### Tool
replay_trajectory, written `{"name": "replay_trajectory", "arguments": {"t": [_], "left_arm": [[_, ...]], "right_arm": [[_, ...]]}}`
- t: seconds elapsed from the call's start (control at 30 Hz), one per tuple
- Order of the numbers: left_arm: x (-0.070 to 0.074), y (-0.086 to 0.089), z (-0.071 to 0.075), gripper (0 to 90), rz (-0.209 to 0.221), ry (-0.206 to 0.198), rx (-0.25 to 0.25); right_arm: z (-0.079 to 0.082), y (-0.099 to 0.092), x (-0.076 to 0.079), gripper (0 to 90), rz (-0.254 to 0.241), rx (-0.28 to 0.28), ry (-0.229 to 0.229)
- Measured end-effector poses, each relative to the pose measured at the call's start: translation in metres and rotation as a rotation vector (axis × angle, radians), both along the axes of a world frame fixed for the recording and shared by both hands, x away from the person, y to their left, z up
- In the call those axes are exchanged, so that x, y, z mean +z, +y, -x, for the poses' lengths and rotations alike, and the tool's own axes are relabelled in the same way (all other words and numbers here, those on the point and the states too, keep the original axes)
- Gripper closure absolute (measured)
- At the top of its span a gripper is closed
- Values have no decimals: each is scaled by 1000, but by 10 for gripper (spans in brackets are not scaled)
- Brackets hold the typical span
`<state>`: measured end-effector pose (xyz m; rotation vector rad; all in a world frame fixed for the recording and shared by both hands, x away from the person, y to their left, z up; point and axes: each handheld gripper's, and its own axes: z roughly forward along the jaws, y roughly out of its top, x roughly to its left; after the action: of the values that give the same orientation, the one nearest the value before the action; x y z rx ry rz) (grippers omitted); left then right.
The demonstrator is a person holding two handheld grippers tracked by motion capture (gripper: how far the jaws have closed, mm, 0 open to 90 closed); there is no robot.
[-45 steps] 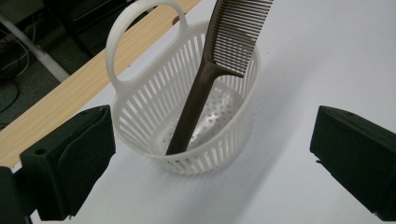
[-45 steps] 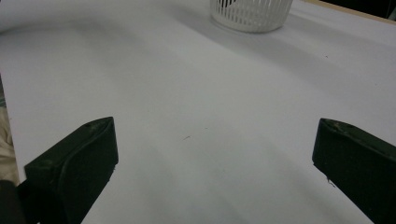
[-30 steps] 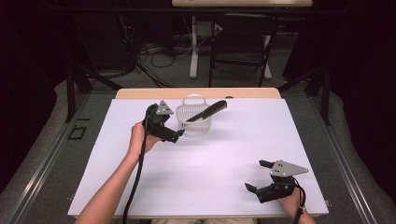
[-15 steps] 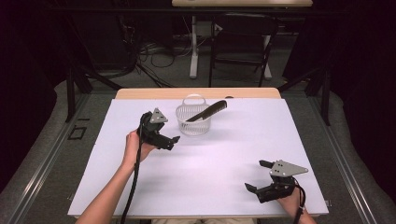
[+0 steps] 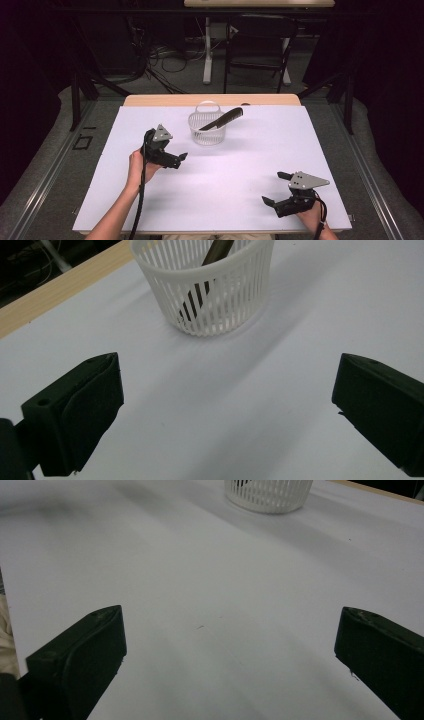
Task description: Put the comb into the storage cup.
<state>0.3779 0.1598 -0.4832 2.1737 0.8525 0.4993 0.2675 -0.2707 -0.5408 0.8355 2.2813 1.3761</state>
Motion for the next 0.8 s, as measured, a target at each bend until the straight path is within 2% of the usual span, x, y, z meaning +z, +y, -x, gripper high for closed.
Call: {"name": "replay_trajectory", "arguments": {"t": [0.8], "left_arm": [[-14,16,39,1,32,-49,44]], "right_arm": [[1,0,0,0,-4,1,1]]}}
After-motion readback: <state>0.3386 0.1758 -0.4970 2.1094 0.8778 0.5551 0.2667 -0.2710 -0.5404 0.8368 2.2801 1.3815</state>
